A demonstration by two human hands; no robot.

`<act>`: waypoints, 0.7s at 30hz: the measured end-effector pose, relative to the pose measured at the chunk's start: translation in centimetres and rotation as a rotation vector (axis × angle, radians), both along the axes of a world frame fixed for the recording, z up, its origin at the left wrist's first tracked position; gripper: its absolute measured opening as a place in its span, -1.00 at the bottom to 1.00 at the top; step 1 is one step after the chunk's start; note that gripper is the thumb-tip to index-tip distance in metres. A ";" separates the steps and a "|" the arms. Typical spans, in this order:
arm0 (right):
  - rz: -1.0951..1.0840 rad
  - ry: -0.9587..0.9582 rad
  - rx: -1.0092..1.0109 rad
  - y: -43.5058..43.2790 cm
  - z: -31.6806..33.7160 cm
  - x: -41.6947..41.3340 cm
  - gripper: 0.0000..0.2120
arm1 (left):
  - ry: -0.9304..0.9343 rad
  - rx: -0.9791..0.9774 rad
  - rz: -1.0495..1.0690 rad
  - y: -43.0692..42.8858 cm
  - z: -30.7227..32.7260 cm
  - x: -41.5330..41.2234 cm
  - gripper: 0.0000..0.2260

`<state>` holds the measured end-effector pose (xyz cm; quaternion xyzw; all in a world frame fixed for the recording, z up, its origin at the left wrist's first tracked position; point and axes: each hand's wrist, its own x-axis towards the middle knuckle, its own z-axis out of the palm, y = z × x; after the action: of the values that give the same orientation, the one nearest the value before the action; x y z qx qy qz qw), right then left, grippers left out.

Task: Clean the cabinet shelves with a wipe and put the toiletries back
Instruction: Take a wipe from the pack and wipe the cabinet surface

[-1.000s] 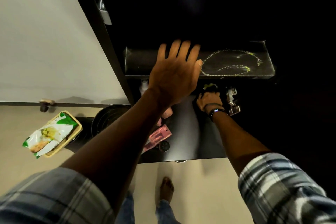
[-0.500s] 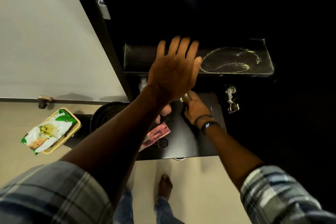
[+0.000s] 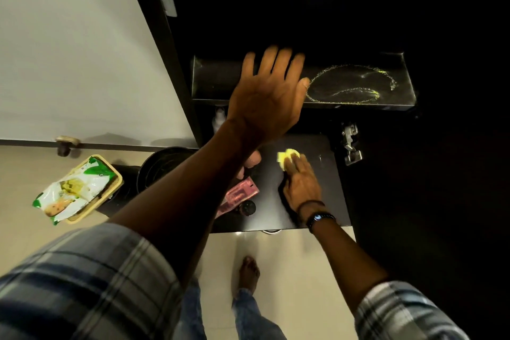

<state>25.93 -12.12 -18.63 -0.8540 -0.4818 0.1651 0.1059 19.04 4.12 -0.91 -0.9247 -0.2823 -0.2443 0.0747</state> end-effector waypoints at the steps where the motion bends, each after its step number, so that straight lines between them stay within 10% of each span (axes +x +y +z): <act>1: 0.037 -0.010 0.023 0.8 -0.3 -1.0 -0.46 | 0.008 0.004 0.004 0.0 0.0 0.0 -0.59; 14: 0.011 -0.323 -0.345 -6.0 0.6 5.0 -0.25 | -0.036 0.068 -0.005 0.2 -0.4 0.0 -0.59; 21: -0.026 -0.052 -0.166 -2.3 0.1 0.9 -0.40 | -0.022 0.088 0.003 0.1 -0.5 0.0 -0.59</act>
<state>26.82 -14.45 -18.53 -0.8701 -0.4579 0.1809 0.0246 19.03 4.17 -1.39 -0.9173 -0.2733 -0.2667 0.1125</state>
